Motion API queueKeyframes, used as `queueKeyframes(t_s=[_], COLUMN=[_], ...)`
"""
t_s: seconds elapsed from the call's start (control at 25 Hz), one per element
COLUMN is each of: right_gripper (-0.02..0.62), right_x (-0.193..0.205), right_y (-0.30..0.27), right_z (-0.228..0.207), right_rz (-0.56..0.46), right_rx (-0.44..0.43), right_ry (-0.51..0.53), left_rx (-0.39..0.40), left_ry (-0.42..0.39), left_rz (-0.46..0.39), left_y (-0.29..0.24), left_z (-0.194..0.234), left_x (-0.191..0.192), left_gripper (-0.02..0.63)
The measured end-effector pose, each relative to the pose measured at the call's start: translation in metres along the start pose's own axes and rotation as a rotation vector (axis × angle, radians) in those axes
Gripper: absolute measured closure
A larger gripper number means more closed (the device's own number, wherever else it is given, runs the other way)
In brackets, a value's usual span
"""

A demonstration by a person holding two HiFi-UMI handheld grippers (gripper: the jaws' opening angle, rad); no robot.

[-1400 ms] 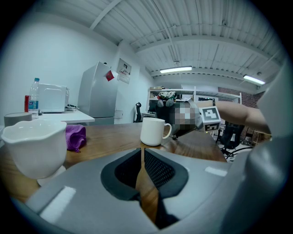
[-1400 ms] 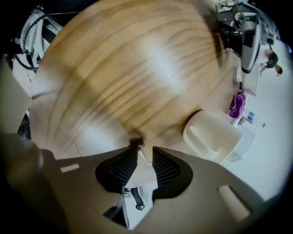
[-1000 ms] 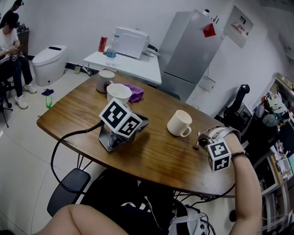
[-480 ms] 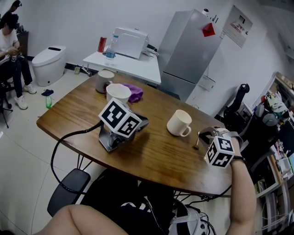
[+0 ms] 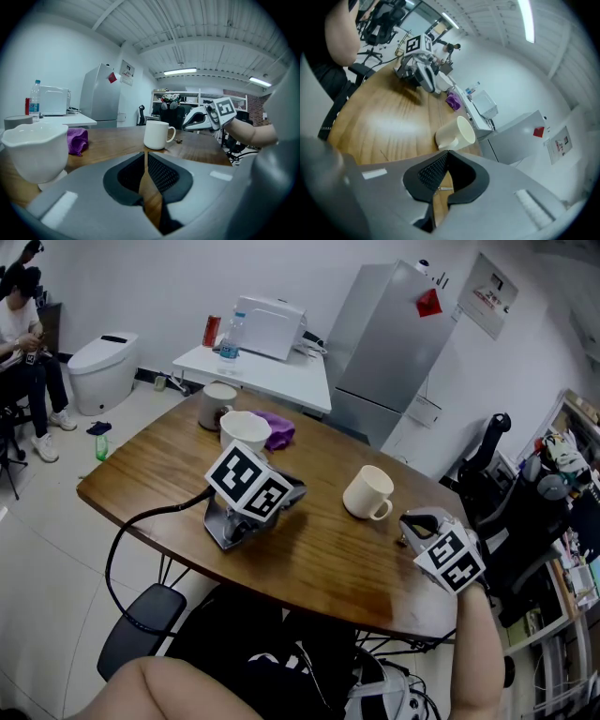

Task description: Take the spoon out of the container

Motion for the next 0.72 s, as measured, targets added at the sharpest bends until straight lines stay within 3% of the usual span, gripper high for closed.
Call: queueKeyframes(t_s=[0.44,0.72], right_gripper=[0.592,0.592], right_x=[-0.0044,-0.0032], right_y=[0.0088,0.0103], right_z=[0.0048,0.0073], right_rz=[-0.222,-0.345], right_rx=[0.105,0.104], right_ry=[-0.365,-0.597], left_rx=[0.000,0.000], left_ry=[0.000,0.001], left_rz=[0.001,0.000], left_y=[-0.0013,0.0001], left_z=[-0.0012,-0.0003], left_x=[-0.0001,0.0007], left_gripper=[0.584,0.584])
Point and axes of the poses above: the fingertips, and each gripper's own axes: y backward along the fingers, z to its left, x out of its underside, the point moved 4 cm from there along y, backward along the fingers, and after that the axes turned 14 degrees about y, right-handed, at the moved point
